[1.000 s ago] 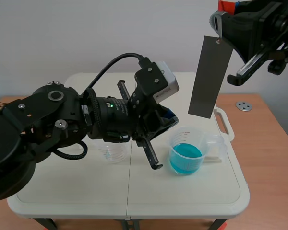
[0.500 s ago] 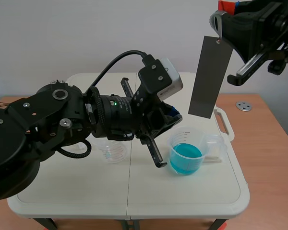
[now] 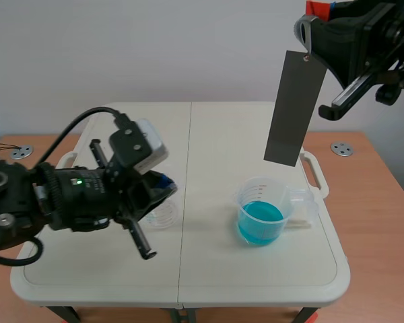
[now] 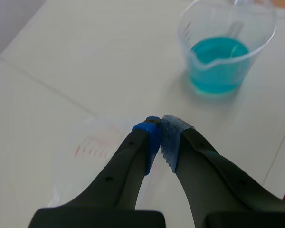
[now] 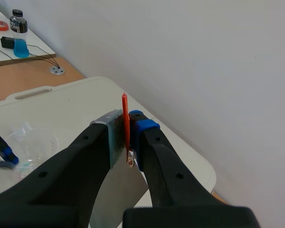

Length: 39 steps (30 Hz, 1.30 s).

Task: Hold the metal plate by the orange handle, dip it into the blue solution, take it out and point at it, then put the plate back in the beaker on the left.
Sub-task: 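Lower the plate into the blue solution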

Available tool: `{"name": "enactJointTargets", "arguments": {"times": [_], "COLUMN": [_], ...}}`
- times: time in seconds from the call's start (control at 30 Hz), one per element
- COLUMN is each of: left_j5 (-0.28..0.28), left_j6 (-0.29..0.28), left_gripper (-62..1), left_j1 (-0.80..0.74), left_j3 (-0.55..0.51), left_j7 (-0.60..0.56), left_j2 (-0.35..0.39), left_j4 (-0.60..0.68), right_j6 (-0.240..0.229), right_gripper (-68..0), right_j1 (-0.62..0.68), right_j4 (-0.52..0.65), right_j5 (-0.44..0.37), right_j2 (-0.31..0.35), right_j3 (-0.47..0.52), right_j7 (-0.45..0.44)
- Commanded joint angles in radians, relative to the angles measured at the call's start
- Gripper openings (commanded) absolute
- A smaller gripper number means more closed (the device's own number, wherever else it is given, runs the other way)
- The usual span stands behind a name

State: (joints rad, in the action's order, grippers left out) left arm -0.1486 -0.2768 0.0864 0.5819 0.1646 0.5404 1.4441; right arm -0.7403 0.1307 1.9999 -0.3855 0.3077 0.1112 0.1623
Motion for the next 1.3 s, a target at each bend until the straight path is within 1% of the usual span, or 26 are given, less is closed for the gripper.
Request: {"name": "enactJointTargets", "arguments": {"times": [0.0,0.1,0.2,0.27,0.33,0.4,0.5,0.6,0.73,0.87,1.07,1.27], "left_j5": [-0.023,-0.062,-0.1,-0.111,-0.124,-0.126,-0.125,-0.125,-0.125,-0.125,-0.124,-0.117], "left_j6": [0.005,0.007,0.033,0.051,0.08,0.104,0.148,0.187,0.188,0.185,0.174,0.157], "left_gripper": [-58.2,-58.2,-58.2,-58.2,-58.2,-58.2,-58.2,-58.2,-58.2,-58.2,-58.2,-58.2], "left_j1": [-0.049,-0.162,-0.284,-0.365,-0.45,-0.535,-0.66,-0.773,-0.883,-0.952,-0.972,-0.972], "left_j3": [-0.043,-0.129,-0.22,-0.283,-0.343,-0.398,-0.47,-0.512,-0.521,-0.521,-0.513,-0.481], "left_j7": [-0.039,-0.086,-0.134,-0.16,-0.173,-0.173,-0.172,-0.172,-0.173,-0.173,-0.176,-0.174], "left_j2": [0.056,0.157,0.245,0.292,0.331,0.36,0.384,0.391,0.388,0.365,0.301,0.256], "left_j4": [0.052,0.087,0.103,0.103,0.103,0.101,0.1,0.099,0.075,0.027,-0.07,-0.126], "right_j6": [-0.005,-0.005,-0.005,-0.005,-0.005,-0.005,-0.005,-0.005,-0.005,-0.005,-0.005,-0.005], "right_gripper": [-66.2,-66.2,-66.2,-66.2,-66.2,-66.2,-66.2,-66.2,-66.2,-66.2,-66.2,-66.2], "right_j1": [-0.011,-0.011,-0.011,-0.011,-0.011,-0.011,-0.011,-0.011,-0.012,-0.012,-0.017,-0.018], "right_j4": [0.006,0.006,0.006,0.005,0.005,0.0,-0.015,-0.038,-0.07,-0.094,-0.145,-0.199], "right_j5": [-0.011,-0.011,-0.011,-0.011,-0.011,-0.011,-0.011,-0.011,-0.011,-0.011,-0.011,-0.01], "right_j2": [0.005,0.005,0.005,0.005,0.005,0.005,0.005,0.005,0.005,0.005,0.005,0.005], "right_j3": [0.001,0.001,0.001,0.001,0.001,-0.001,-0.008,-0.016,-0.025,-0.028,-0.033,-0.061], "right_j7": [-0.019,-0.018,-0.018,-0.018,-0.018,-0.019,-0.019,-0.019,-0.031,-0.042,-0.076,-0.084]}}
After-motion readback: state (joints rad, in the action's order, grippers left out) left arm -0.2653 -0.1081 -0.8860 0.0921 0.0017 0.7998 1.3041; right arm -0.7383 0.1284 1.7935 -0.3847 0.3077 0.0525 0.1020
